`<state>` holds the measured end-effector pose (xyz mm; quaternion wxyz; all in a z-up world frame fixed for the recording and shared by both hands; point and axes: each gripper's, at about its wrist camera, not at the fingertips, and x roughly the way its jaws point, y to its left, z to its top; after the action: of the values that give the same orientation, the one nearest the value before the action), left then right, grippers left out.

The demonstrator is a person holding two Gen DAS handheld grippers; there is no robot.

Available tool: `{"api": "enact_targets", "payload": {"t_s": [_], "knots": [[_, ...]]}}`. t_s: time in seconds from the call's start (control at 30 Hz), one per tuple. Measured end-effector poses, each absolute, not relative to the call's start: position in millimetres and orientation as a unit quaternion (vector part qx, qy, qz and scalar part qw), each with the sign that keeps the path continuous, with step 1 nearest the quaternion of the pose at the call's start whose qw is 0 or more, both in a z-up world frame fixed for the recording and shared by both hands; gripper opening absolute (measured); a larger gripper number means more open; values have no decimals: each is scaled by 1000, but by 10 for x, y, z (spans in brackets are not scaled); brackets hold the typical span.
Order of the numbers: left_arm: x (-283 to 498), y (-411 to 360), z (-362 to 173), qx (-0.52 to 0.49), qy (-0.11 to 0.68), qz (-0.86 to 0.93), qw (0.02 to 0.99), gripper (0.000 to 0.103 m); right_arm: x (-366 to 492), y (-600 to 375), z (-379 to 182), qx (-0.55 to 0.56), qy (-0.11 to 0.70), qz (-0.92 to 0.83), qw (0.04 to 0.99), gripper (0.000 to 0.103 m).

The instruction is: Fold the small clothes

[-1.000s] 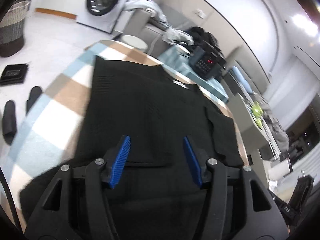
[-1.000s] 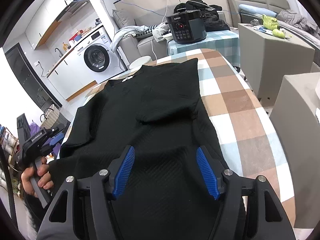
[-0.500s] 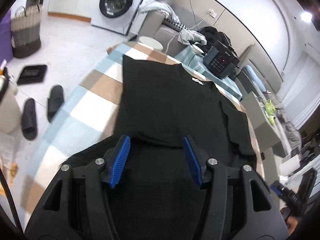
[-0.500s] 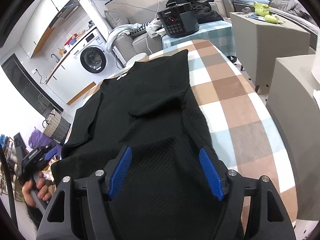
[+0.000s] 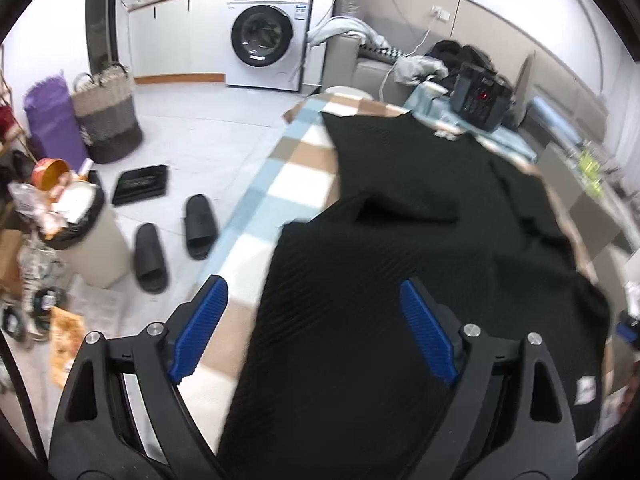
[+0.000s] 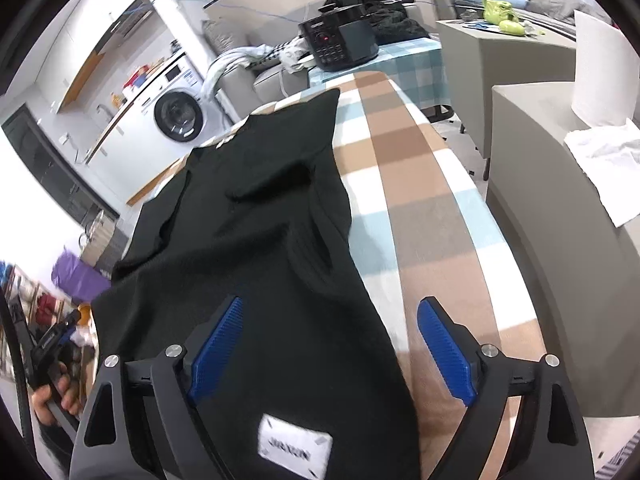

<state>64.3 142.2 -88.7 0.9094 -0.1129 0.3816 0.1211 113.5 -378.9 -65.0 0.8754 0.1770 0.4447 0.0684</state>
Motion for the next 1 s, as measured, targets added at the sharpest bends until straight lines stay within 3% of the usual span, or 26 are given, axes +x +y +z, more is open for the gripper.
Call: {"api": "enact_targets", "payload": {"t_s": [0.67, 1.0], "knots": [[244, 1543, -1344, -147, 423, 98, 889, 86, 744, -3812, -861, 170, 462, 72, 868, 89], [430, 1580, -1549, -143, 451, 95, 876, 86, 829, -3780, -897, 137, 459, 53, 876, 81]]}}
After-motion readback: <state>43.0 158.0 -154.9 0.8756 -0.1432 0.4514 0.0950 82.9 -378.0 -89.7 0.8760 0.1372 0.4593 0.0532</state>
